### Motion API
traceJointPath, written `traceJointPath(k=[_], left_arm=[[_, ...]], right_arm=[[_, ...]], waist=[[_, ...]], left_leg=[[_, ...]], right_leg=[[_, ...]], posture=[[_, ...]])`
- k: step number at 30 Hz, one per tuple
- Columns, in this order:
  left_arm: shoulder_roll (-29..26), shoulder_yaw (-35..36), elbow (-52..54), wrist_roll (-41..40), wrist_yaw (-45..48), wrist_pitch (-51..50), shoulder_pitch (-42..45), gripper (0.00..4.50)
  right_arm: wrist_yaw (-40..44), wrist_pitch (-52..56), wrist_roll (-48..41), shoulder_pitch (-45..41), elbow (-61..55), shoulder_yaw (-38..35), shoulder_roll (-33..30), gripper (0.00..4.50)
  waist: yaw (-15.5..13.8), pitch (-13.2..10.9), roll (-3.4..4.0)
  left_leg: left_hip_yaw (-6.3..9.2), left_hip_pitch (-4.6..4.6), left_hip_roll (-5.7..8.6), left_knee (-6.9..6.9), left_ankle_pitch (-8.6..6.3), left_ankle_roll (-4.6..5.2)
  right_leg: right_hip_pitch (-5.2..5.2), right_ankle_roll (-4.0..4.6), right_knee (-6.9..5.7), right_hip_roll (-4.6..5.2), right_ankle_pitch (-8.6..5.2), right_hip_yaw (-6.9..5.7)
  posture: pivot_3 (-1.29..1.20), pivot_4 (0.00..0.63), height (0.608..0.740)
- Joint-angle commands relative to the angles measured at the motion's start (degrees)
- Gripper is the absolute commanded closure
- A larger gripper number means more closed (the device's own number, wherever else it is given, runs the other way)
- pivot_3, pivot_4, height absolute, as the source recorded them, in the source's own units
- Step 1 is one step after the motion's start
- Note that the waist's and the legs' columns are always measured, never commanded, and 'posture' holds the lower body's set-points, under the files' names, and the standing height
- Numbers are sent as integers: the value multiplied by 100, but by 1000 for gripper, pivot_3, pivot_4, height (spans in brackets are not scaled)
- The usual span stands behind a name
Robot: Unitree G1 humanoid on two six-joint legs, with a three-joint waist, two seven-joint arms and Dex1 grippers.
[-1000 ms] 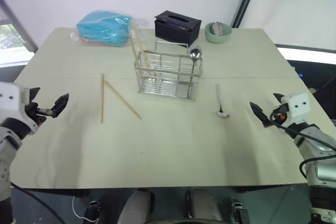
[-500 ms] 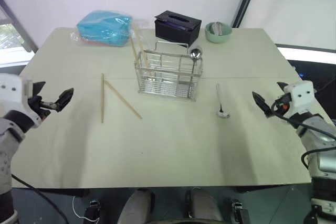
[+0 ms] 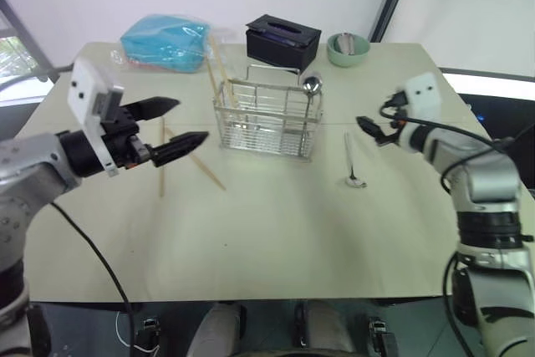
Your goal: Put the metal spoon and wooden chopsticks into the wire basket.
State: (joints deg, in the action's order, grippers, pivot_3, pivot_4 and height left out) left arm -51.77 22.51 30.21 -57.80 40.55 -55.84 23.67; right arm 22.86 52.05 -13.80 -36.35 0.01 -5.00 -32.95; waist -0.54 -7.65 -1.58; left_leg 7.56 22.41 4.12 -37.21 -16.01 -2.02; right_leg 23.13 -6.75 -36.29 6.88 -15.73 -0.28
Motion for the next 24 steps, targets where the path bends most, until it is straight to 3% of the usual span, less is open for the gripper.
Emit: traceJointPath(k=[1, 8, 14, 17, 24], left_arm=[[-295, -234, -182, -518, 626, -209, 346, 28], [-549, -1076, -588, -183, 1427, -72, 928, 28], [-555, -1329, -703, 181, 1715, 142, 1059, 28], [-557, -1372, -737, 214, 1835, 136, 1101, 0], [-472, -1472, -841, 368, 1927, 189, 1246, 0]], right_arm=[[-333, 761, 117, -90, -28, 110, 136, 0], [-623, 1565, 14, -199, 200, -87, 554, 0], [-579, 1911, -43, 76, -18, 22, 678, 0], [-667, 1892, -61, 35, 102, -81, 870, 848], [-656, 1816, -106, -152, 198, -73, 1139, 4364]], waist=[[-7, -3, 7], [37, -9, 16], [132, -8, 14], [168, -9, 15], [158, -9, 15]], left_leg=[[0, -1, 2, 1, 0, 0], [1, -3, 5, 3, 1, 1], [6, -6, 1, 4, 3, 0], [4, -6, 1, 4, 3, 0], [4, -11, 0, 4, 4, -2]], right_leg=[[-1, 0, 2, 1, 0, 0], [-4, -12, 0, -2, 7, 2], [-2, -18, -6, -9, 11, 1], [-1, -20, -6, -8, 12, 1], [2, -22, -13, -11, 13, 1]], posture=[[0, 150, 657], [0, 150, 657], [0, 150, 657], [0, 150, 657], [0, 150, 657]])
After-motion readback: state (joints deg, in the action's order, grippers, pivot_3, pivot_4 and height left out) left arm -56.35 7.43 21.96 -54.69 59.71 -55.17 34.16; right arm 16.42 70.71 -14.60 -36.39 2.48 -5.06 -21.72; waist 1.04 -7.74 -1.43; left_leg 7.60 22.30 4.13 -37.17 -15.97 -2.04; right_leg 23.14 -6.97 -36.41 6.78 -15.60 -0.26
